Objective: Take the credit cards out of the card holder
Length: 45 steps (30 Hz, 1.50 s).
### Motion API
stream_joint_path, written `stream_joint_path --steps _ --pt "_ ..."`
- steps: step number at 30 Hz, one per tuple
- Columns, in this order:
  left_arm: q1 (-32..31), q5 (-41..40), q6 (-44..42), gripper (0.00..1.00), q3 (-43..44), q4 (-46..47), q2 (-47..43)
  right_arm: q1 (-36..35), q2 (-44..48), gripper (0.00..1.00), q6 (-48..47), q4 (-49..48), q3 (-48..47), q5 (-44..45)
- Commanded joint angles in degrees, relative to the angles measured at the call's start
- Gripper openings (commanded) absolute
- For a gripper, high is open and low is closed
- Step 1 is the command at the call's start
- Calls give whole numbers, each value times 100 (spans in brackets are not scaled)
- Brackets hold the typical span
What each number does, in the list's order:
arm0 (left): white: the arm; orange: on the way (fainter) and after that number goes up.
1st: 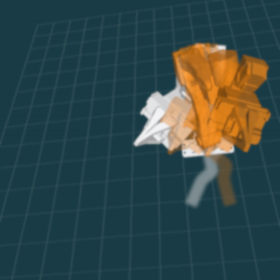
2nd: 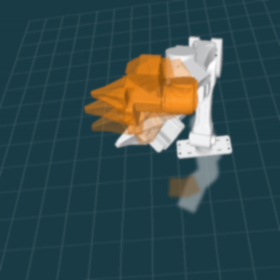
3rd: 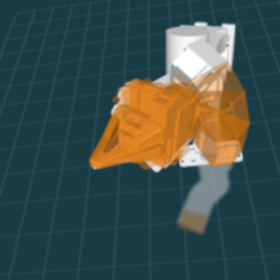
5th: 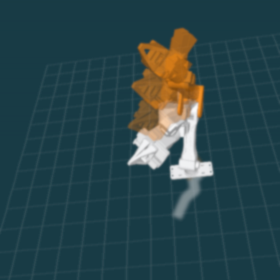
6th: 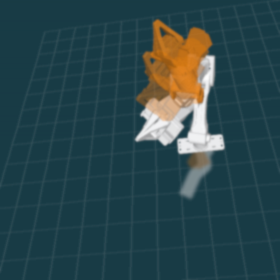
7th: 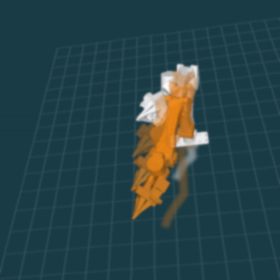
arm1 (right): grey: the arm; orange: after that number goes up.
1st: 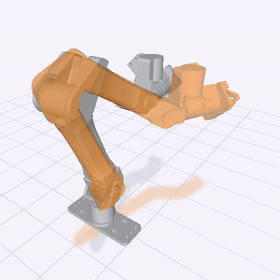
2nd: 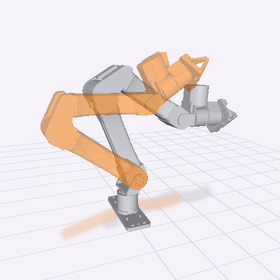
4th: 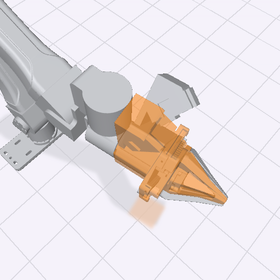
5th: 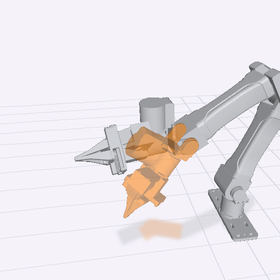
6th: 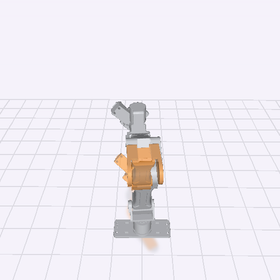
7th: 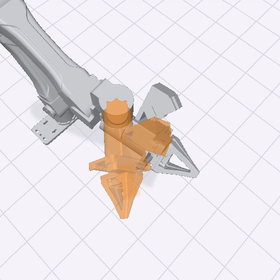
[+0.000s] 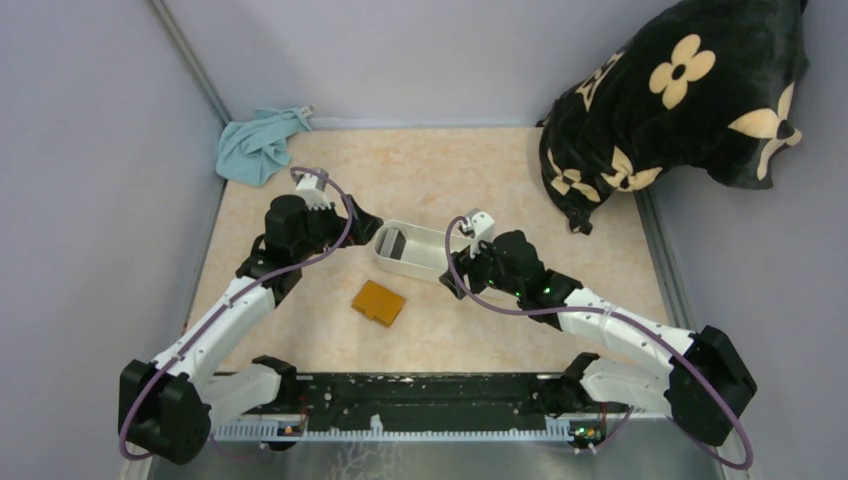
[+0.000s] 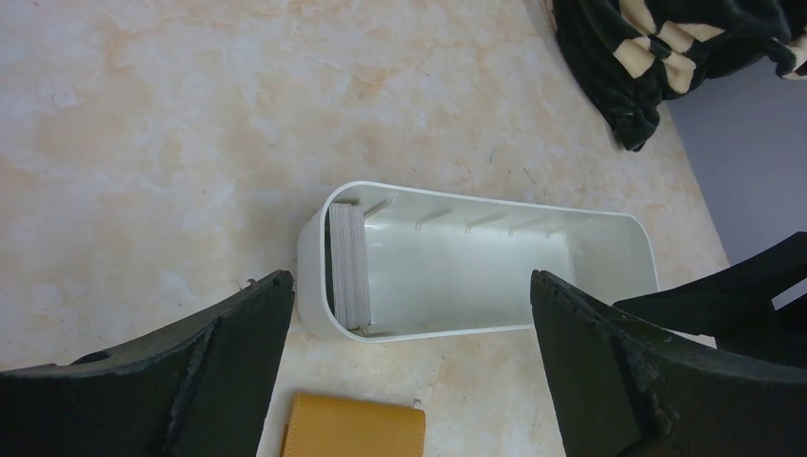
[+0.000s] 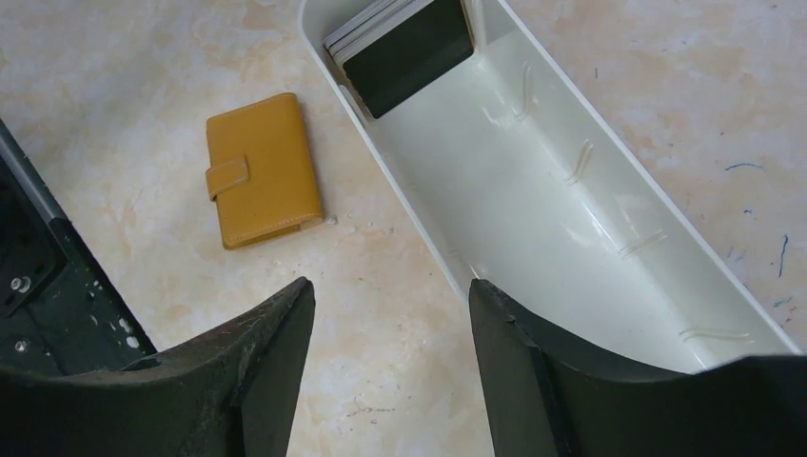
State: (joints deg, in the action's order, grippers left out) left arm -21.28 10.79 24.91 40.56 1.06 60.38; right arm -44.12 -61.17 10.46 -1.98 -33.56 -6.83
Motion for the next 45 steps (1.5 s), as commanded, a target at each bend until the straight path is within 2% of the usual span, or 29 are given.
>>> stream_joint_path --steps 1,4,6,8,11,14,16,23,33,45 --pt "6 -58 49 100 -4 77 29 -25 128 62 -77 -151 -234 109" --pt "4 -59 65 100 -2 39 70 -18 69 61 -86 -154 -251 101" --pt "-1 -68 92 100 -25 24 71 -33 -16 51 -141 -52 -321 181" --pt "2 -76 116 100 -47 25 56 -58 -64 47 -197 60 -388 361" --pt "1 -77 117 100 -68 -56 -4 -71 -77 32 -219 109 -494 589" --pt "1 -126 111 100 -97 -123 -96 -73 -184 9 -257 294 -710 659" --pt "-1 -153 105 100 -123 -173 -134 -76 -328 0 -263 402 -830 683" --pt "-6 -191 59 100 -26 -375 -110 -640 -851 0 -337 614 -939 1134" --pt "-3 -116 31 100 -62 -368 -105 -675 -1319 0 -378 879 -1045 1505" --pt "-2 -245 -11 100 -5 -497 -119 -662 -1965 0 -357 608 -1116 1708"
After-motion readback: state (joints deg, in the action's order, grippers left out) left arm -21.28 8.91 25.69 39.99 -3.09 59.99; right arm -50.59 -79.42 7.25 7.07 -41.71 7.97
